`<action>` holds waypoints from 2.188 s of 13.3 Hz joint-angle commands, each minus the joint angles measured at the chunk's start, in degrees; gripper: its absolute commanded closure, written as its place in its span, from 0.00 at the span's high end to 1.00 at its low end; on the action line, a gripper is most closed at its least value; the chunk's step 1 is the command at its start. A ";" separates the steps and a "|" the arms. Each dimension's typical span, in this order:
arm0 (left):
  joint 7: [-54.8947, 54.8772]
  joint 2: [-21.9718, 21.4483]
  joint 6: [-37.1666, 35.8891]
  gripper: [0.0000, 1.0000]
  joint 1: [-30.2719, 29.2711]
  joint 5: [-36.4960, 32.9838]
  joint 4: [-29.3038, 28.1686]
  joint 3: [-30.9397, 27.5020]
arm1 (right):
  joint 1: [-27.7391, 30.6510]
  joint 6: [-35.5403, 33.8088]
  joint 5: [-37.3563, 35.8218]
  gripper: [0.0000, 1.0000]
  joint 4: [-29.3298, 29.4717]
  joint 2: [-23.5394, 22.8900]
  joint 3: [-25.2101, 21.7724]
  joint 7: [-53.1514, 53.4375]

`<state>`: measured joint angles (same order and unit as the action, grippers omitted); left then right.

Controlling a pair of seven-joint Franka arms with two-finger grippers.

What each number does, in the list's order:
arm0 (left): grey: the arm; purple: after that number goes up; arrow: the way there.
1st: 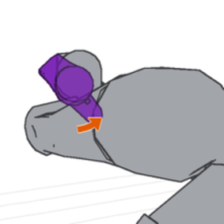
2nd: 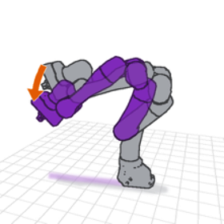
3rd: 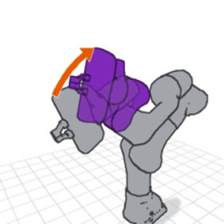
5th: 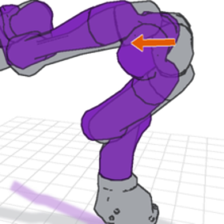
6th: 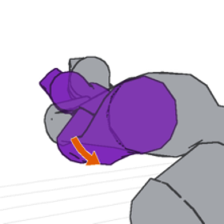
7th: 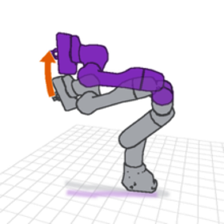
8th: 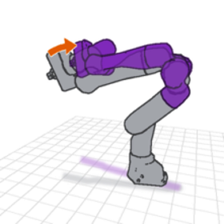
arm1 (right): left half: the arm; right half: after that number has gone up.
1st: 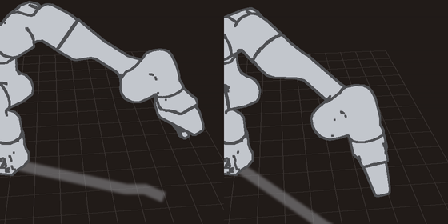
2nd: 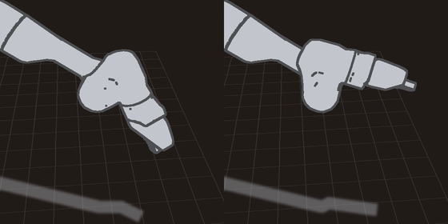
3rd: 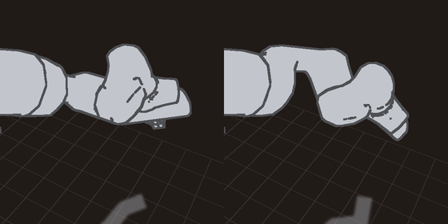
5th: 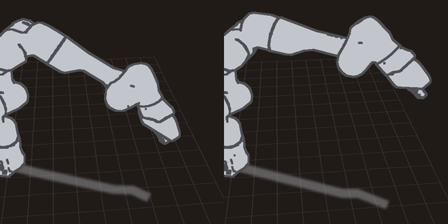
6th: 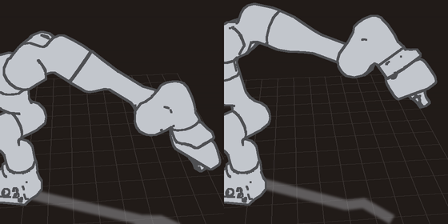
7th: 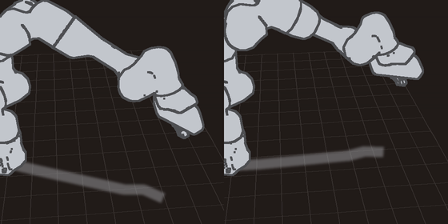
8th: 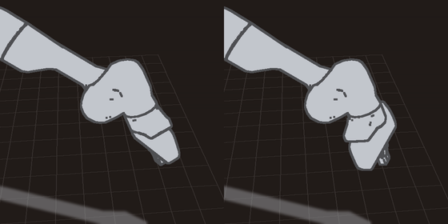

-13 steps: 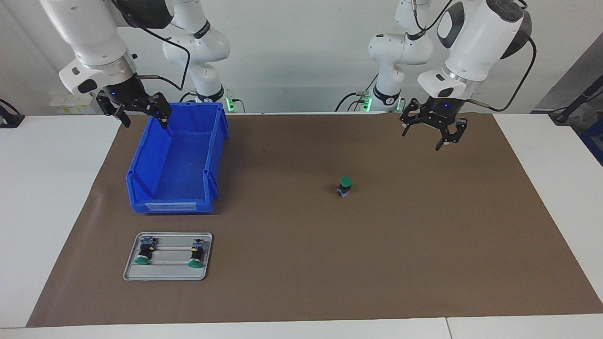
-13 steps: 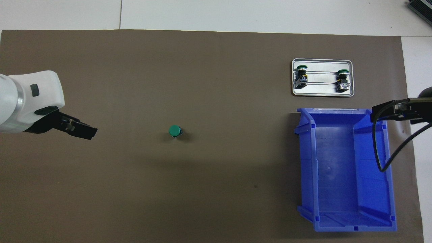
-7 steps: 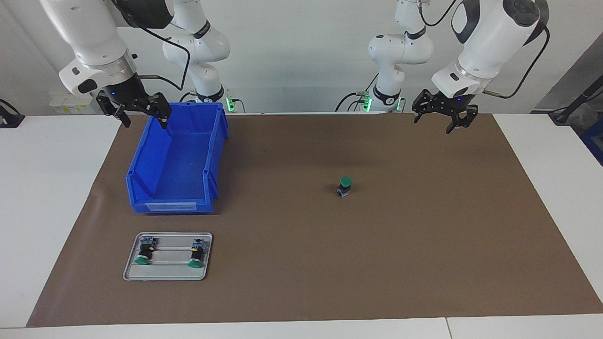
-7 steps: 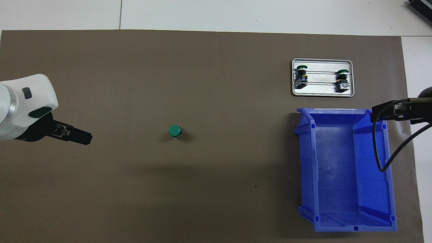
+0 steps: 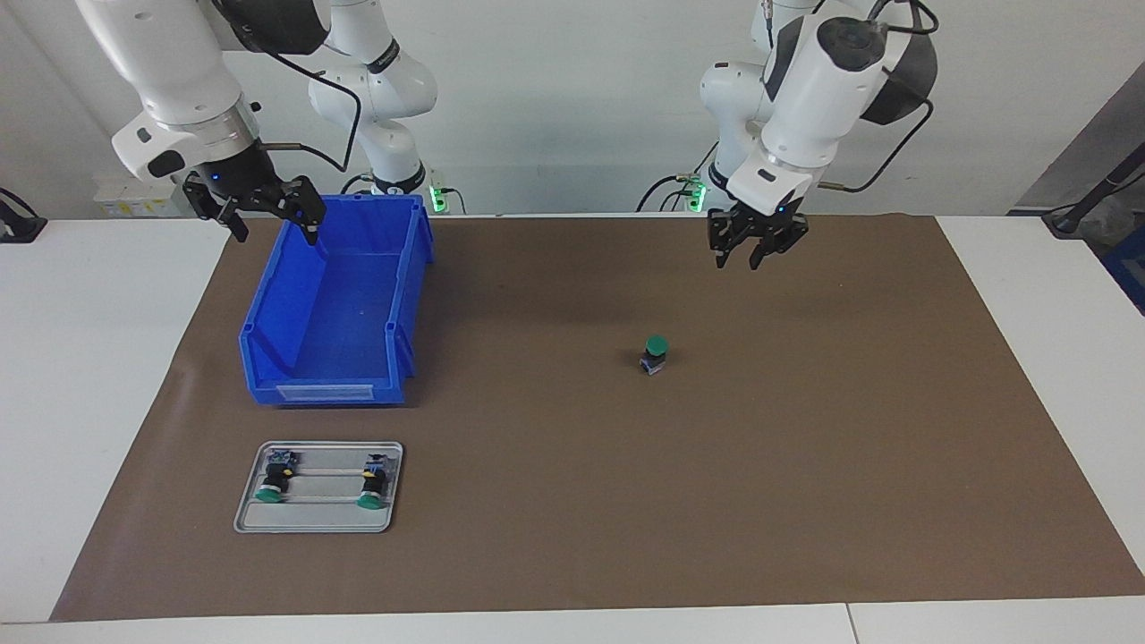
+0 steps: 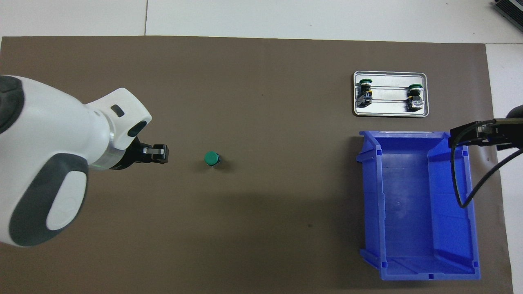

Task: Place and press button with both arms
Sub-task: 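Move the left gripper above the green button top, then press down on the button top with the left gripper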

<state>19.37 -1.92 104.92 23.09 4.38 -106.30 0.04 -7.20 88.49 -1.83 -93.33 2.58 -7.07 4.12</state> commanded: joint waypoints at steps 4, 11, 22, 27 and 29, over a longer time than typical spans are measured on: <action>6.55 7.19 10.54 0.00 4.42 -1.21 -0.31 -0.66 | 0.44 -0.78 0.77 1.00 -0.10 0.67 0.31 -1.31; 8.84 13.25 16.36 0.00 4.59 -1.39 -0.31 -0.66 | 0.44 -0.78 0.77 1.00 -0.10 0.67 0.31 -1.31; 10.42 15.98 21.72 0.00 6.17 -1.47 -5.05 -0.66 | 0.44 -0.78 0.77 1.00 -0.10 0.67 0.31 -1.31; 10.42 16.16 26.91 0.00 7.05 -1.47 -9.54 -0.74 | 0.44 -0.77 0.77 1.00 -0.10 0.67 0.31 -1.31; 10.42 16.16 24.64 0.00 7.05 -1.47 -7.70 -0.83 | 0.44 -0.78 0.77 1.00 -0.10 0.67 0.31 -1.31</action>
<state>28.35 13.04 128.33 28.40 3.67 -112.16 -0.05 -7.20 88.49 -1.83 -93.33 2.58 -7.07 4.12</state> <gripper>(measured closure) 0.991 0.000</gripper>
